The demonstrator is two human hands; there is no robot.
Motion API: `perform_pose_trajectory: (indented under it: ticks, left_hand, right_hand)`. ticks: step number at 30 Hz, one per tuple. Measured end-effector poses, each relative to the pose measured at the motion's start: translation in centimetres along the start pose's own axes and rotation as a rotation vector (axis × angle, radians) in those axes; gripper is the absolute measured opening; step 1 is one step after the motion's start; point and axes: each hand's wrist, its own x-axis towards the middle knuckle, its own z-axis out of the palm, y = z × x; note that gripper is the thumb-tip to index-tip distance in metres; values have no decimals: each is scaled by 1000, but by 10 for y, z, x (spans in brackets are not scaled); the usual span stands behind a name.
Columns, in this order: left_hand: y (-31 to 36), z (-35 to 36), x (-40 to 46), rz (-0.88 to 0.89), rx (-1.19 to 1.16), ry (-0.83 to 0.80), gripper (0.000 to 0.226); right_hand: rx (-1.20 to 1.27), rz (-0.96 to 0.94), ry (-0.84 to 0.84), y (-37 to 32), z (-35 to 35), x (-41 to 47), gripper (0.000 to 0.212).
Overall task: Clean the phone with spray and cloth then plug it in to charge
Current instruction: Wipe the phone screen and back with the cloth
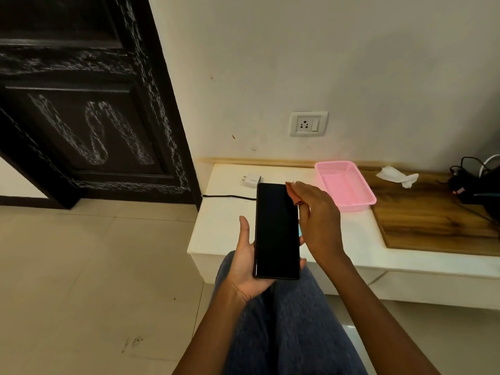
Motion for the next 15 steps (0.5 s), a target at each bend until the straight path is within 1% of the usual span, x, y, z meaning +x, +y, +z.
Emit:
perform_pose_trajectory:
  ticks: [4, 8, 12, 15]
  left_hand:
    - [1, -4, 0, -13, 46, 28, 82]
    - [0, -2, 2, -6, 104, 47, 73]
    - [1, 0, 3, -22, 124, 31, 69]
    - [2, -1, 3, -31, 141, 20, 71]
  right_hand:
    - [-151, -117, -49, 5, 3, -4, 43]
    - [-235, -131, -60, 8, 4, -4, 47]
    - [-286, -177, -46, 8, 4, -3, 52]
    - [-316, -204, -71, 7, 4, -6, 56]
